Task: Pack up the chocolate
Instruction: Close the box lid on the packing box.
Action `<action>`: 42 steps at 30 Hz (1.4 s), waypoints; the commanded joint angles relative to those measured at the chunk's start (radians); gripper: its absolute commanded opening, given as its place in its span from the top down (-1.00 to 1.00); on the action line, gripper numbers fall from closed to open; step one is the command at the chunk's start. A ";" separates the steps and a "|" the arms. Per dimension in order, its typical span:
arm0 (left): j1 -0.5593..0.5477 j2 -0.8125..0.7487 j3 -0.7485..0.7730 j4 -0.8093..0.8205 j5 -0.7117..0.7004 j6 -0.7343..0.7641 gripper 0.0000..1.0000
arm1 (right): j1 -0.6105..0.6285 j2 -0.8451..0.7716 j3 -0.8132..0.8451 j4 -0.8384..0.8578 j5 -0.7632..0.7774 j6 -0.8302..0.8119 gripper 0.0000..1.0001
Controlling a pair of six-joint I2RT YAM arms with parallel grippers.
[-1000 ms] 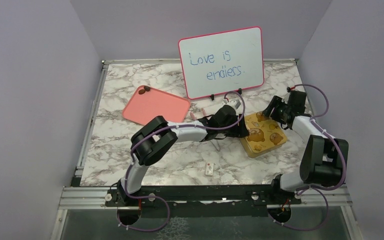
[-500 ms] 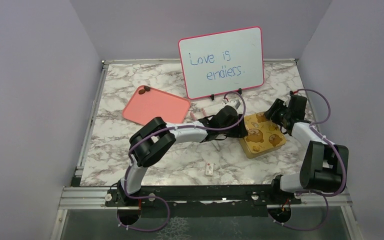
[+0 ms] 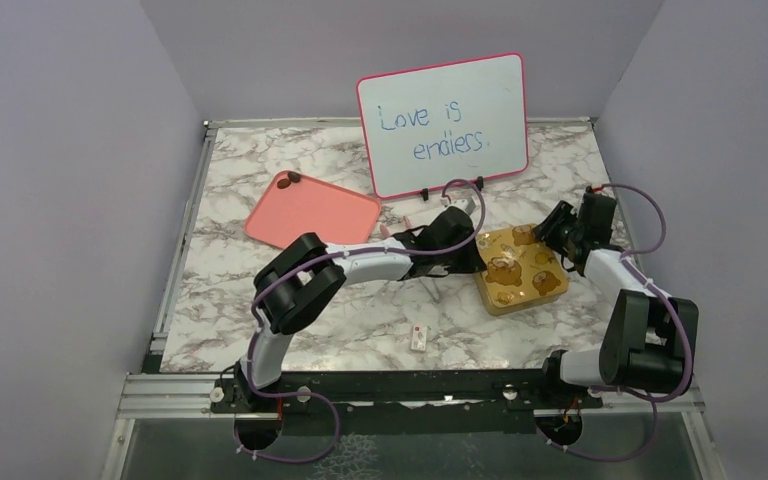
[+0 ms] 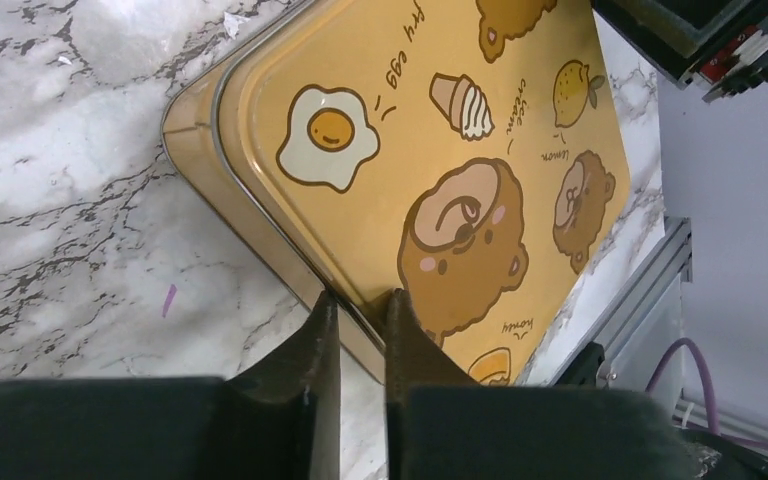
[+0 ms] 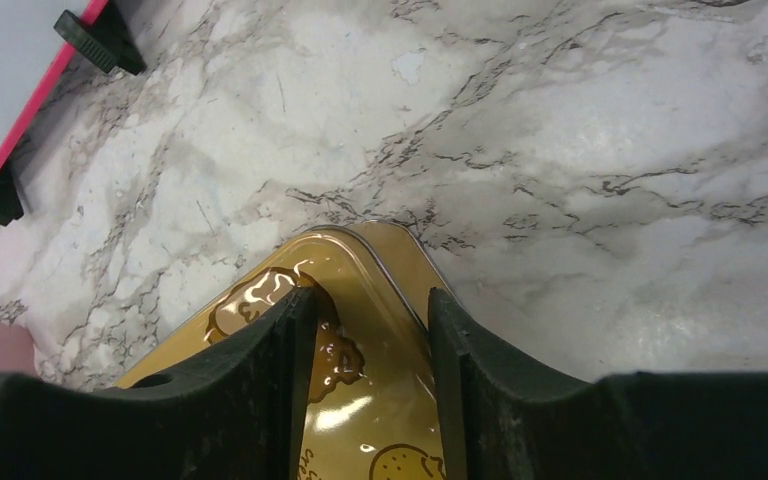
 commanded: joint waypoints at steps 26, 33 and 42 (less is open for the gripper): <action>0.071 -0.101 0.250 -0.213 -0.170 0.249 0.10 | 0.002 -0.066 0.276 -0.423 -0.084 -0.106 0.17; 0.160 -0.326 0.075 -0.159 -0.098 0.296 -0.57 | 0.069 -0.154 0.251 -0.385 -0.244 -0.115 0.98; 0.321 -0.588 -0.096 -0.193 0.060 0.326 -0.98 | 0.210 -0.151 0.287 -0.432 -0.094 -0.094 0.98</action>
